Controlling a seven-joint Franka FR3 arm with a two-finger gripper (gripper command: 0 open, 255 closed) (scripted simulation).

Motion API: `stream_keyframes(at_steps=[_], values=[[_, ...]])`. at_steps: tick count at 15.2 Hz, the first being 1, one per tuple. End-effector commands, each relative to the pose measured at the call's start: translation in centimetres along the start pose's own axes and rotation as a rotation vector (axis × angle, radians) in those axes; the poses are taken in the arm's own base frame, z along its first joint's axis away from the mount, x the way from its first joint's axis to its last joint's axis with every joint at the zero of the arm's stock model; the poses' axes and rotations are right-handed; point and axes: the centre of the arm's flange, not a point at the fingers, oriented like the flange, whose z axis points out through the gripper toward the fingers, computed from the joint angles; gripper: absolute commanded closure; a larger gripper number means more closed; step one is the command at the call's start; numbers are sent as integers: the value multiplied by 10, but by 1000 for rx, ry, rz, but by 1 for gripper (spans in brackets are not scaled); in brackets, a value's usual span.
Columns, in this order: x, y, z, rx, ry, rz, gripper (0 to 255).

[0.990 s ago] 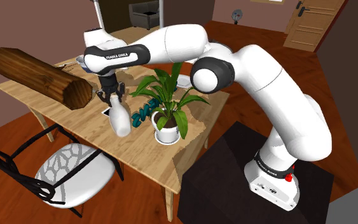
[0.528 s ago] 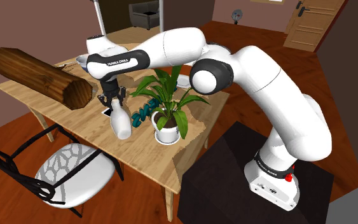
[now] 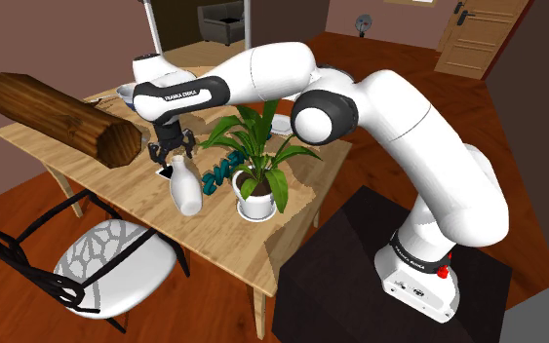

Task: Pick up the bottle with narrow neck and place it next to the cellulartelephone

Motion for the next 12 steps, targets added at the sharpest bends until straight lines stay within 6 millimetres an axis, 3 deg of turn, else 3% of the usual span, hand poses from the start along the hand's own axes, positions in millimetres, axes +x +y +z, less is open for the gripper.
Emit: stream_keyframes(at_steps=[1, 2, 6, 12], values=[[0, 0, 0, 0, 0, 0, 0], [0, 0, 0, 0, 0, 0, 0], [0, 0, -50, 0, 0, 0, 0], [0, 0, -50, 0, 0, 0, 0]])
